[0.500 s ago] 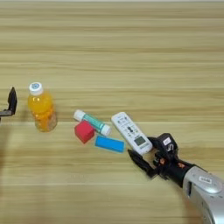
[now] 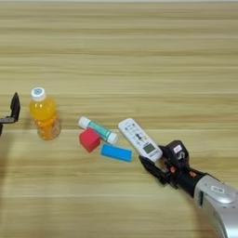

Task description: Move the objects on the table

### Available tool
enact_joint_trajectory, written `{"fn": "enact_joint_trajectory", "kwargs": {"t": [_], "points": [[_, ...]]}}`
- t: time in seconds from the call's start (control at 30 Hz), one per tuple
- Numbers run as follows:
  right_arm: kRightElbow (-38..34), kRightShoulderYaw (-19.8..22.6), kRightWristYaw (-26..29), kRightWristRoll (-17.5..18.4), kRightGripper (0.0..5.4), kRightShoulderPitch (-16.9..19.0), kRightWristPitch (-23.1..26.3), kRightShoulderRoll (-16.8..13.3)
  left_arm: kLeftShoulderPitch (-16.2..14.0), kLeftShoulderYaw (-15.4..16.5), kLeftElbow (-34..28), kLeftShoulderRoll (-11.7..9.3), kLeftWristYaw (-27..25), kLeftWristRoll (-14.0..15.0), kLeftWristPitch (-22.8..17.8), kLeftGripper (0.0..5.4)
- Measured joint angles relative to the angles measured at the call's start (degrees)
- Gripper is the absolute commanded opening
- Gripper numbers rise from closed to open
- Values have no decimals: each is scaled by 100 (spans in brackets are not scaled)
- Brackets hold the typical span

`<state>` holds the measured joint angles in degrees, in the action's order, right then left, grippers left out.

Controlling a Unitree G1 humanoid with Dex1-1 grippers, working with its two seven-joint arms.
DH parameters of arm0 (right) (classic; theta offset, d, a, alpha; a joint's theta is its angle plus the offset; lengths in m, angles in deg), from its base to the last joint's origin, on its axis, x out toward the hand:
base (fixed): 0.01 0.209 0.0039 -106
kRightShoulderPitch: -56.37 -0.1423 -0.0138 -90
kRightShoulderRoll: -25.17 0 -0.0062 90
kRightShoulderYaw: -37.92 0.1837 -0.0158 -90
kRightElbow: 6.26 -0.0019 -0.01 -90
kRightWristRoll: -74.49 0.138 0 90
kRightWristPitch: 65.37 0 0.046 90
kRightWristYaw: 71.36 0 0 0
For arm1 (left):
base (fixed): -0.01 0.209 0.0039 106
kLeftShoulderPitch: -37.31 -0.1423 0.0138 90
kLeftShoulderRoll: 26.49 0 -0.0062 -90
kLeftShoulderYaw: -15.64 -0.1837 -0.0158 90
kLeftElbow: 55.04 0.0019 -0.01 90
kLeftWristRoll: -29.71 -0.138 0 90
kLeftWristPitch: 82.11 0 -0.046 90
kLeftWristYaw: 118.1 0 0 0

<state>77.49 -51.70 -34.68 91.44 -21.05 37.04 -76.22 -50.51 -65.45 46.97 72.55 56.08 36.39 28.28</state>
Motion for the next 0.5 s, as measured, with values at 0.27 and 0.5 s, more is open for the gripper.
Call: {"fn": "enact_joint_trajectory", "kwargs": {"t": [0.27,0.5], "points": [[8,60,-12,-8,290,-97,-94,66,8,-15,63,2,7,0,23,540],[-459,169,11,40,290,-115,-268,63,33,-15,125,10,12,-3,48,540]]}}
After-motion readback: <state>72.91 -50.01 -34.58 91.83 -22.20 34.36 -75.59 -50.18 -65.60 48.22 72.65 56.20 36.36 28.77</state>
